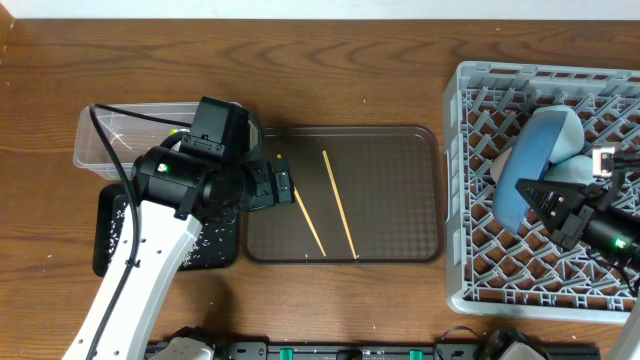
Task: Sort waste into correct bins and load items into the dishwasher rack
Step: 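Tilt the blue plate upright against the bowl and release it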
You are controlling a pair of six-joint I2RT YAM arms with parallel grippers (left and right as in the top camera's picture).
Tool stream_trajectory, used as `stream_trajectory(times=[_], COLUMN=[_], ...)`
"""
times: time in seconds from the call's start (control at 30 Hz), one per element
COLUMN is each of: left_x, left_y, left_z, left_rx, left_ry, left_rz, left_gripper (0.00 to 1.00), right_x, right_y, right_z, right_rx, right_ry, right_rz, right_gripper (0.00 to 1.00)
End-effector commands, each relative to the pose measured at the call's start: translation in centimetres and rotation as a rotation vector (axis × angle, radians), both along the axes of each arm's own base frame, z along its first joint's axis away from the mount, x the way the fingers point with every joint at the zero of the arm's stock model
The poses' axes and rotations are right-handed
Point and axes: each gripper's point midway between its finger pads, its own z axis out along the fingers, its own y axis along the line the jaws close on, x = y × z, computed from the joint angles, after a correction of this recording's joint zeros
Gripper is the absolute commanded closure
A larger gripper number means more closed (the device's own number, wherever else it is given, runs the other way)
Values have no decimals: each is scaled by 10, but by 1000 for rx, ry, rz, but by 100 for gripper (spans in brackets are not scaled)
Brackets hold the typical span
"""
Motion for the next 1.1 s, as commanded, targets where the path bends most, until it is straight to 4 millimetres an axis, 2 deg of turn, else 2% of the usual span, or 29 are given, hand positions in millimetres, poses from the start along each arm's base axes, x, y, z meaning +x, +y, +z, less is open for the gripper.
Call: stream_trajectory(times=[0.0, 0.17, 0.43, 0.63, 1.07], left_x=[3, 3, 3, 3, 3], left_y=[2, 2, 2, 2, 2], left_z=[8, 8, 8, 8, 8], left_rx=[-1, -1, -1, -1, -1], left_ry=[-25, -25, -25, -25, -25], left_rz=[6, 6, 6, 6, 6], left_gripper=[2, 2, 2, 2, 2], right_x=[3, 6, 9, 9, -2], right_y=[0, 1, -1, -4, -27], right_z=[9, 2, -28, -45, -69], right_rx=[47, 112, 190, 157, 171], right_ry=[-92, -114, -52, 20, 126], right_rz=[31, 53, 48, 54, -59], right_gripper=[99, 99, 99, 99, 99])
